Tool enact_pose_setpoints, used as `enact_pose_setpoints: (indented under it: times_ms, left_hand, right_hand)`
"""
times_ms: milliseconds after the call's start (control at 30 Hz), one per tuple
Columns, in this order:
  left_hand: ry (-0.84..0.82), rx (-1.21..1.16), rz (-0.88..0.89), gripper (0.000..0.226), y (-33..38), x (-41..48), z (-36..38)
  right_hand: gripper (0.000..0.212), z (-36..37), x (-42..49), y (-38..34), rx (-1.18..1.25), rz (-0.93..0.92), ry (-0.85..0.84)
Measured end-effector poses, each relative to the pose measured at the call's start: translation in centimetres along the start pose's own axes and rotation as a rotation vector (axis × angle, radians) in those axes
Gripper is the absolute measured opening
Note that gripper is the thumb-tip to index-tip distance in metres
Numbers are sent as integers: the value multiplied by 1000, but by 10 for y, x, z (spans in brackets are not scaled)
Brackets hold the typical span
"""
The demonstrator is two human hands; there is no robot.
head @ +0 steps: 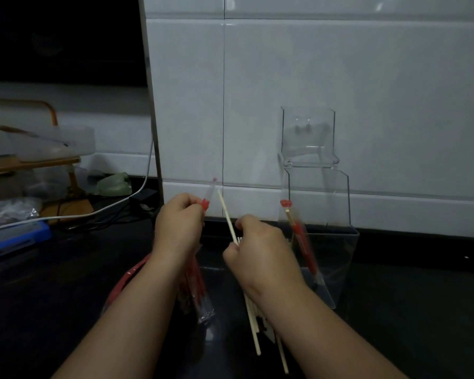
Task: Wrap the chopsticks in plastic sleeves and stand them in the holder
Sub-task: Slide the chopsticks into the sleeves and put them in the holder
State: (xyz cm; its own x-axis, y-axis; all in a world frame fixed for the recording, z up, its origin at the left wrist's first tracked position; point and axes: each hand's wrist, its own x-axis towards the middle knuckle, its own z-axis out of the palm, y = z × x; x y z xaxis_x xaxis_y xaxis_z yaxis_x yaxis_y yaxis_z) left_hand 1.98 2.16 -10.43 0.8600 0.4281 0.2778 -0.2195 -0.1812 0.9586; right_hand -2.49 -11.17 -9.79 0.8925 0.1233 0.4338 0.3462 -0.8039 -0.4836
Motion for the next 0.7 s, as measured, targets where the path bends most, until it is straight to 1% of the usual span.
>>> enact_pose_setpoints:
  times_ms: [100, 167, 233, 267, 333, 400, 433, 533, 600, 700]
  left_hand:
    - [-45, -120, 44, 27, 6, -5, 0]
    - [-131, -182, 42, 28, 8, -8, 0]
    - [-217, -226, 57, 25, 9, -10, 0]
    - [-249, -230, 70, 26, 8, -11, 0]
    - [-286, -228, 86, 34, 5, -10, 1]
    - [-311, -213, 77, 43, 4, -8, 2]
    - [-324, -211, 65, 44, 4, -8, 3]
    - [-323, -221, 47, 35, 2, -8, 3]
    - [-328, -213, 72, 25, 1, -7, 2]
    - [-329, -220, 84, 15, 1, -6, 0]
  right_hand:
    - [29, -13, 1, 2, 97, -63, 123]
    - [34, -20, 1, 2, 161, -99, 185]
    - [32, -26, 2, 4, 249, -97, 230]
    - [29, -28, 3, 5, 299, -87, 240]
    - [25, -32, 3, 7, 375, -86, 226]
    - [20, -32, 3, 7, 407, -108, 219]
    - [19, -31, 3, 6, 420, -113, 215]
    - [20, -22, 3, 6, 499, -98, 181]
    - [13, -16, 2, 5, 534, -114, 161]
    - [12, -13, -3, 3, 525, -219, 252]
